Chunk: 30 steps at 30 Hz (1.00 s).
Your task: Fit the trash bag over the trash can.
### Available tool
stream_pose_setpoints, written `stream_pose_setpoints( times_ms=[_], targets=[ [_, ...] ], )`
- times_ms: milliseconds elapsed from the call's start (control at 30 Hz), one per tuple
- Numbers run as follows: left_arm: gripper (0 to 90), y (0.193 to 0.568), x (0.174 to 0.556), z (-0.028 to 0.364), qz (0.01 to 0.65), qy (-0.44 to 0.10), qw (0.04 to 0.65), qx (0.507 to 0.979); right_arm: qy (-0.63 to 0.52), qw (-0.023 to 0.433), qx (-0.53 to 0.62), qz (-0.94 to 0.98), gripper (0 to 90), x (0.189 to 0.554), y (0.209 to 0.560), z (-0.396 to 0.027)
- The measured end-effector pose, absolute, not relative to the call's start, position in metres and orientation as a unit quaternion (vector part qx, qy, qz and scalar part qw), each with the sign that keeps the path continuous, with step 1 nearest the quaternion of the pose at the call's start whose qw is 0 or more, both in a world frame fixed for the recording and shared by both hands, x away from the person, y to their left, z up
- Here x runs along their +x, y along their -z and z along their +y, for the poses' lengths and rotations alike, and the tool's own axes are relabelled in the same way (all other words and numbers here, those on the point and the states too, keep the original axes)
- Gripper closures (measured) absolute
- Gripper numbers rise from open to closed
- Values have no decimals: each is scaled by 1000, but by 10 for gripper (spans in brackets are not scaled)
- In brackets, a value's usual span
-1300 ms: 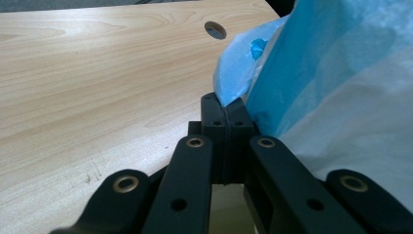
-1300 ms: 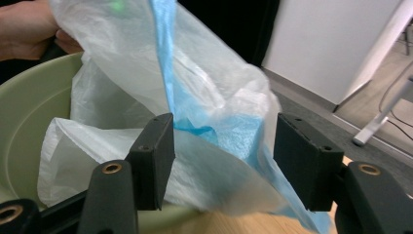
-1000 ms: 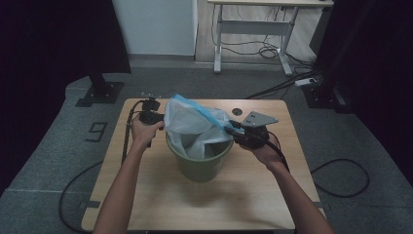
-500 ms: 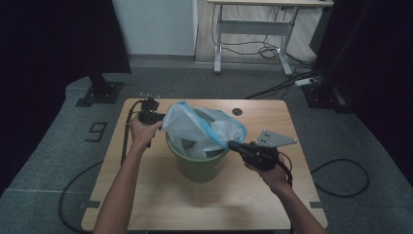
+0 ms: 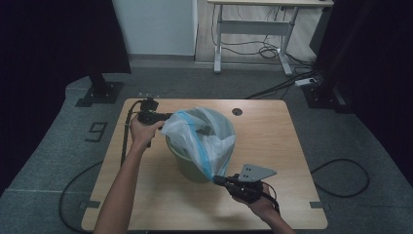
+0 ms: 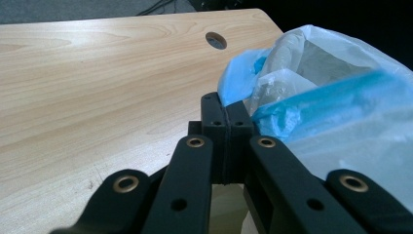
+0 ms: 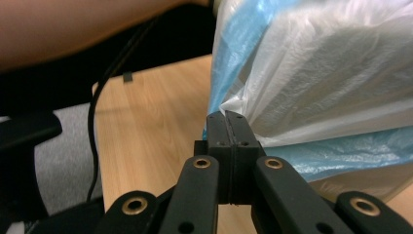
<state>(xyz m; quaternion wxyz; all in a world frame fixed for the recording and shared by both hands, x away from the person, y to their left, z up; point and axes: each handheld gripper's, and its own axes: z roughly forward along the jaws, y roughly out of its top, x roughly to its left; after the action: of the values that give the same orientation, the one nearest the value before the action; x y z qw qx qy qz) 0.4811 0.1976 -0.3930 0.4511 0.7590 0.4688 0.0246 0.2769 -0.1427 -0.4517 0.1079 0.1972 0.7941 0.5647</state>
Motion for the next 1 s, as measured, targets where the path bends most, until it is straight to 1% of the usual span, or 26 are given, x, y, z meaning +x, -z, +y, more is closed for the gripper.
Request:
stream_pose_setpoints(
  times_ms=[233,300,367,567,733,1000],
  targets=[
    [895,394,481,198,465,-21,455,760,-536,100,198,815,888,283,486,-125],
    [895,393,481,199,461,-16,462,757,-518,111,187,827,888,284,495,-119],
    [895,393,480,199,459,-16,464,757,-515,113,189,829,888,287,500,-116],
    [895,393,477,203,451,-14,476,755,-495,136,197,835,888,297,508,-104],
    [895,398,476,208,450,-2,492,745,-493,146,211,831,888,303,513,-98],
    [896,401,471,218,454,-4,504,735,-461,157,201,850,887,308,507,-96]
  ],
)
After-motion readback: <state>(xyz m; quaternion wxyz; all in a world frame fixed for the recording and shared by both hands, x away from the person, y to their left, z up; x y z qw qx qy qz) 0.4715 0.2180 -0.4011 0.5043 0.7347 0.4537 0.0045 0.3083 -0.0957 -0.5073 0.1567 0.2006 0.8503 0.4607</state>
